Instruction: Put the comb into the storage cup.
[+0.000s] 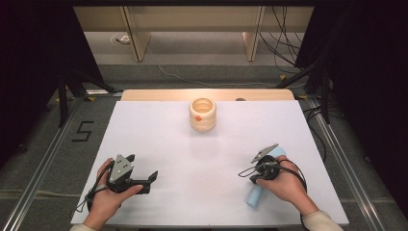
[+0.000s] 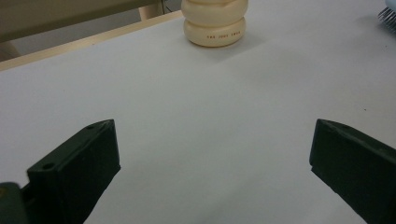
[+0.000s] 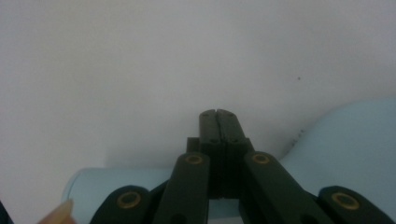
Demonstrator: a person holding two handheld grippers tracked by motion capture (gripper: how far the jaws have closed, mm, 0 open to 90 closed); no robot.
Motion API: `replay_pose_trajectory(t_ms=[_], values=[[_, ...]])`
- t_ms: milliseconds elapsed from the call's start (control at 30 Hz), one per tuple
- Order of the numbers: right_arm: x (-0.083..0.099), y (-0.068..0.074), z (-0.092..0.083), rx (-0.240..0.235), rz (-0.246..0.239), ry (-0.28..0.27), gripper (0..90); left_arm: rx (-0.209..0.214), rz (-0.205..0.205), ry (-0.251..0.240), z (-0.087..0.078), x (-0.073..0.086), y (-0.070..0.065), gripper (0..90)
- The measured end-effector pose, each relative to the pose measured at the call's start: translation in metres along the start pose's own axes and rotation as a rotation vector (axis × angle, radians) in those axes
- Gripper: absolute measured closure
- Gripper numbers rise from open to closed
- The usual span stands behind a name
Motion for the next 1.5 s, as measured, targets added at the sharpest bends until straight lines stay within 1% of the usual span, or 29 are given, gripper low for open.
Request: replay_pose_trajectory(t_ms=[33, 67, 133, 200, 233, 267, 300, 333, 400, 533, 767, 900, 933, 1000, 1067, 1167, 1200, 1233, 1267, 1300, 1333, 1367, 1400, 1433, 1500], values=[[0.000, 0.000, 0.000, 0.000, 0.000, 0.000, 90.0, -0.001, 0.001, 0.000, 0.000, 0.000, 0.000, 0.9], [0.005, -0.001, -0.003, -0.003, 0.007, 0.008, 90.0, 0.000, 0.001, -0.001, 0.000, 0.000, 0.000, 0.9], [0.008, -0.001, -0.004, -0.003, 0.010, 0.009, 90.0, 0.000, 0.000, -0.001, 0.000, 0.000, 0.000, 0.9], [0.017, -0.003, -0.009, -0.006, 0.024, 0.015, 90.0, -0.001, 0.001, 0.000, 0.000, 0.000, 0.000, 0.9], [0.017, -0.003, -0.009, -0.006, 0.024, 0.015, 90.0, -0.001, 0.001, 0.000, 0.000, 0.000, 0.000, 0.9], [0.025, -0.006, -0.012, -0.004, 0.040, 0.013, 90.0, -0.001, 0.001, 0.000, 0.000, 0.000, 0.000, 0.9], [0.025, -0.006, -0.012, -0.004, 0.040, 0.013, 90.0, -0.001, 0.001, 0.000, 0.000, 0.000, -0.001, 0.9], [0.031, -0.009, -0.014, -0.002, 0.055, 0.012, 90.0, -0.001, 0.002, 0.001, 0.000, 0.000, -0.001, 0.9], [0.033, -0.010, -0.015, -0.003, 0.056, 0.011, 90.0, 0.000, 0.004, 0.002, 0.000, 0.000, -0.001, 1.0], [0.044, -0.015, -0.019, 0.001, 0.085, 0.003, 90.0, -0.001, 0.004, 0.002, 0.000, 0.000, -0.001, 1.0], [0.050, -0.019, -0.020, 0.008, 0.102, 0.013, 90.0, 0.000, 0.005, 0.002, 0.000, 0.000, -0.001, 1.1], [0.049, -0.018, -0.020, 0.011, 0.087, 0.013, 89.9, 0.000, 0.004, 0.002, 0.000, 0.000, -0.001, 1.2], [0.047, -0.017, -0.023, 0.005, 0.090, 0.001, 86.5, 0.001, 0.003, 0.002, 0.000, 0.000, -0.001, 1.3], [0.046, -0.017, -0.026, 0.002, 0.083, -0.009, 82.8, 0.001, 0.004, 0.003, 0.000, 0.000, -0.001, 1.3], [0.044, -0.016, -0.030, -0.003, 0.088, -0.021, 78.8, 0.001, 0.004, 0.004, 0.001, 0.000, -0.001, 1.3], [0.041, -0.014, -0.037, -0.009, 0.075, -0.041, 71.3, 0.003, 0.006, 0.003, 0.001, 0.000, -0.001, 1.3], [0.041, -0.014, -0.037, -0.009, 0.075, -0.041, 71.3, 0.002, 0.005, 0.004, 0.001, 0.000, -0.001, 1.3], [0.039, -0.014, -0.043, -0.007, 0.077, -0.064, 64.5, 0.003, 0.003, 0.004, 0.000, 0.000, -0.001, 1.3], [0.039, -0.014, -0.045, -0.001, 0.075, -0.072, 61.3, 0.002, 0.003, 0.005, 0.000, 0.000, -0.001, 1.3], [0.039, -0.014, -0.045, -0.001, 0.075, -0.072, 61.3, 0.002, 0.003, 0.005, 0.000, 0.000, -0.001, 1.3], [0.037, -0.018, -0.049, 0.018, 0.081, -0.093, 54.7, 0.002, 0.005, 0.004, 0.000, 0.000, -0.001, 1.3], [0.037, -0.020, -0.050, 0.022, 0.083, -0.099, 52.0, 0.002, 0.005, 0.004, 0.001, 0.000, -0.001, 1.3], [0.037, -0.020, -0.050, 0.022, 0.083, -0.099, 52.0, 0.002, 0.005, 0.004, 0.001, 0.000, -0.001, 1.3], [0.037, -0.024, -0.054, 0.042, 0.099, -0.117, 44.9, 0.002, 0.004, 0.004, 0.001, 0.000, -0.001, 1.3], [0.037, -0.027, -0.056, 0.060, 0.111, -0.126, 37.1, 0.002, 0.004, 0.005, 0.001, 0.000, -0.001, 1.4]])
Point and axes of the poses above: each handheld gripper's, and its own axes: z roughly forward along the jaws, x roughly out of its underside, y roughly to its left, the point moved 4 cm from there along z, roughly forward along the jaws, and after that the axes turned 3 degrees about x, right-handed, at the moved point
